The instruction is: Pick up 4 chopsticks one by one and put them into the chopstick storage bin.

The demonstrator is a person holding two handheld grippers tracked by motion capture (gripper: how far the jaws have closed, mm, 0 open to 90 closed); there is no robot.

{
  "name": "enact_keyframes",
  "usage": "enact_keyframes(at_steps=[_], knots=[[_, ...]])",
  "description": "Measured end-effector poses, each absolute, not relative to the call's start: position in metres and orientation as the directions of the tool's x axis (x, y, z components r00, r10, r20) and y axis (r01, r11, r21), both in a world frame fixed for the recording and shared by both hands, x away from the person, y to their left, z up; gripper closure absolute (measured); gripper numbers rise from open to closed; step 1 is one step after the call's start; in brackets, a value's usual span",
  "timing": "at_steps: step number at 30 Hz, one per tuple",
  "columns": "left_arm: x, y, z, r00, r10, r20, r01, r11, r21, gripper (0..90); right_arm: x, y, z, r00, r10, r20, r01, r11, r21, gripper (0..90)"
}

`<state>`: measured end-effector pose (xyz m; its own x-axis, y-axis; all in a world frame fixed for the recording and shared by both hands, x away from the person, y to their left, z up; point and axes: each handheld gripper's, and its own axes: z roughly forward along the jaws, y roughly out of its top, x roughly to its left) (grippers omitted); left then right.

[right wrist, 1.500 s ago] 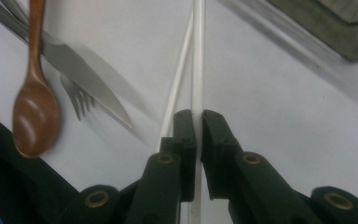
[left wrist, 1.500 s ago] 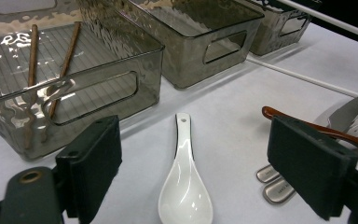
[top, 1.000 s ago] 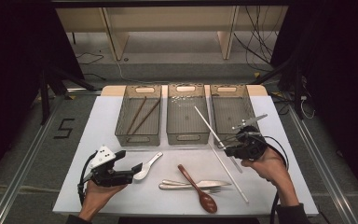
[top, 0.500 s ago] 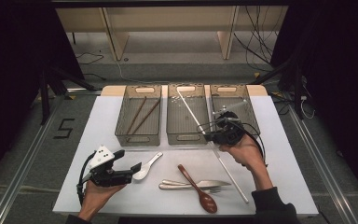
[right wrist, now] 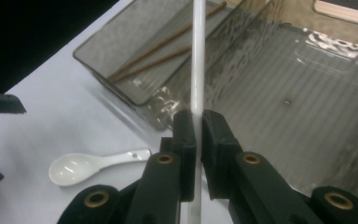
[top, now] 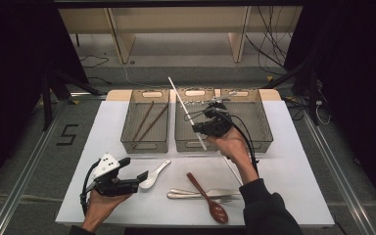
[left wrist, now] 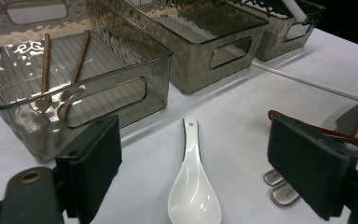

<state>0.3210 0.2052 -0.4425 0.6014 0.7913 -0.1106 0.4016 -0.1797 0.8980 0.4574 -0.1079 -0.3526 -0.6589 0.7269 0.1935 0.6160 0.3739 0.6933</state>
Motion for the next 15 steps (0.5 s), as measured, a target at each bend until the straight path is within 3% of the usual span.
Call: enact_keyframes(at_steps=[15], knots=[[0.316, 0.205, -0.443, 0.611, 0.783, -0.113, 0.391, -0.175, 0.904, 17.1, 0.486, -0.067, -0.356, -0.646, 0.727, 0.233, 0.629, 0.334, 0.702, 84.9]])
